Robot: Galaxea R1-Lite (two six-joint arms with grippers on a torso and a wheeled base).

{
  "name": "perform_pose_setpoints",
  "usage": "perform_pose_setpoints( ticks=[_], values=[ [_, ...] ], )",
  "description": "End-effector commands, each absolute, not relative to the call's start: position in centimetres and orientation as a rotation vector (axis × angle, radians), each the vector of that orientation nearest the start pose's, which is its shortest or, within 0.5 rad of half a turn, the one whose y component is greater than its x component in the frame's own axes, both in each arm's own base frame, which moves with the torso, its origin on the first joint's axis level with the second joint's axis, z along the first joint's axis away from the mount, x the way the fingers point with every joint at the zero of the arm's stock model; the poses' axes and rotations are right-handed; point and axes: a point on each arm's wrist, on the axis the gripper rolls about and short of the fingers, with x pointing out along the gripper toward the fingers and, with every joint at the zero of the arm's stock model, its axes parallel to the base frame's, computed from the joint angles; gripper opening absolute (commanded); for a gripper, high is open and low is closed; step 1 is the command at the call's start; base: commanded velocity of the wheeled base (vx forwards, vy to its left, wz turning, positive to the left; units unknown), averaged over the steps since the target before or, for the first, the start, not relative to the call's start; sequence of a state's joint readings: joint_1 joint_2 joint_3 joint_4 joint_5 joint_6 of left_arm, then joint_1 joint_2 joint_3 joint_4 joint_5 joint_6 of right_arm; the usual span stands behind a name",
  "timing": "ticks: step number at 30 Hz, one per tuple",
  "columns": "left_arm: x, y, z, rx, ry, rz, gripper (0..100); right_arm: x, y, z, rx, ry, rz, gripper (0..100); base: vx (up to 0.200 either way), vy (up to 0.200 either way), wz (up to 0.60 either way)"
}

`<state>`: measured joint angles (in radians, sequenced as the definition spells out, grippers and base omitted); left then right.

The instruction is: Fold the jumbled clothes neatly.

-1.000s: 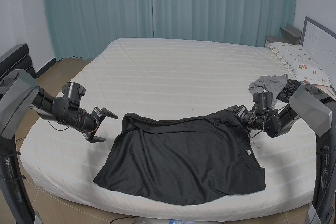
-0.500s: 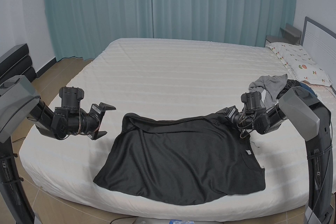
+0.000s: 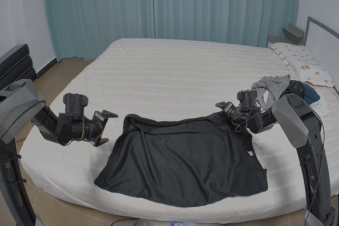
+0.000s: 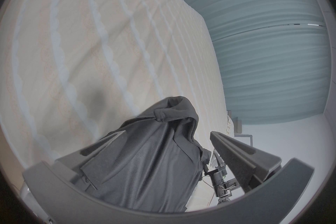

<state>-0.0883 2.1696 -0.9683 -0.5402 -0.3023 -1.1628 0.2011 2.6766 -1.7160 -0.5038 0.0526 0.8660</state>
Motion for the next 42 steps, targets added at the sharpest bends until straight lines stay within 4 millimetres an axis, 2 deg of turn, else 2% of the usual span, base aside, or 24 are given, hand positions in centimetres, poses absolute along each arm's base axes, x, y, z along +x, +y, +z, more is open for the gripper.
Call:
perform_pose_setpoints(
  ticks=[1, 6, 9, 16, 21, 26, 28, 29, 32, 34, 35, 37, 38, 42],
  values=[
    [38.1, -3.9, 4.6, -1.169, 0.798, 0.082, 100, 54.3, 10.7, -1.2, 0.813, 0.367, 0.037, 100, 0.0, 0.0, 0.0],
    [38.2, -3.9, 4.5, -1.166, 0.789, 0.099, 100, 55.0, 10.0, 1.4, 0.833, 0.236, 0.08, 100, 0.0, 0.0, 0.0],
    [38.2, -3.9, 4.6, -1.165, 0.785, 0.096, 100, 55.2, 9.5, 2.0, 0.799, 0.171, 0.086, 100, 0.0, 0.0, 0.0],
    [38.2, -4.0, 4.6, -1.164, 0.785, 0.096, 100, 55.4, 8.2, -0.3, 0.715, 0.184, -0.009, 100, 0.0, 0.0, 0.0],
    [38.2, -4.0, 4.6, -1.158, 0.784, 0.096, 100, 55.0, 7.8, -0.4, 0.698, 0.205, -0.091, 100, 0.0, 0.0, 0.0],
    [38.4, -4.3, 4.6, -1.15, 0.78, 0.091, 100, 51.5, 7.8, 1.8, 0.711, 0.219, -0.052, 100, 0.0, 0.0, 0.0],
    [38.5, -4.6, 4.3, -1.144, 0.788, 0.087, 100, 50.9, 7.6, 2.3, 0.716, 0.217, -0.033, 100, 0.0, 0.0, 0.0],
    [38.8, -5.2, 4.1, -1.133, 0.781, 0.088, 100, 49.7, 7.1, 3.2, 0.718, 0.229, -0.014, 100, 0.0, 0.0, 0.0],
    [40.2, -6.0, 4.2, -1.115, 0.723, 0.094, 100, 47.6, 6.2, 3.7, 0.728, 0.277, -0.019, 100, 0.0, 0.0, 0.0],
    [40.6, -6.3, 4.2, -1.107, 0.713, 0.092, 100, 46.9, 6.1, 3.9, 0.745, 0.287, -0.017, 100, 0.0, 0.0, 0.0],
    [41.2, -6.8, 4.1, -1.064, 0.689, 0.093, 100, 45.5, 6.1, 4.5, 0.803, 0.299, -0.016, 100, 0.0, 0.0, 0.0],
    [41.3, -7.0, 4.0, -1.029, 0.684, 0.088, 100, 44.5, 6.1, 4.9, 0.833, 0.301, -0.016, 100, 0.0, 0.0, 0.0],
    [41.5, -7.4, 3.5, -0.984, 0.689, 0.076, 100, 43.4, 6.0, 5.3, 0.86, 0.304, -0.016, 100, 0.0, 0.0, 0.0],
    [42.6, -7.7, 2.8, -0.931, 0.65, 0.101, 100, 41.1, 5.7, 5.5, 0.901, 0.309, 0.026, 100, 0.0, 0.0, 0.0]
  ],
)
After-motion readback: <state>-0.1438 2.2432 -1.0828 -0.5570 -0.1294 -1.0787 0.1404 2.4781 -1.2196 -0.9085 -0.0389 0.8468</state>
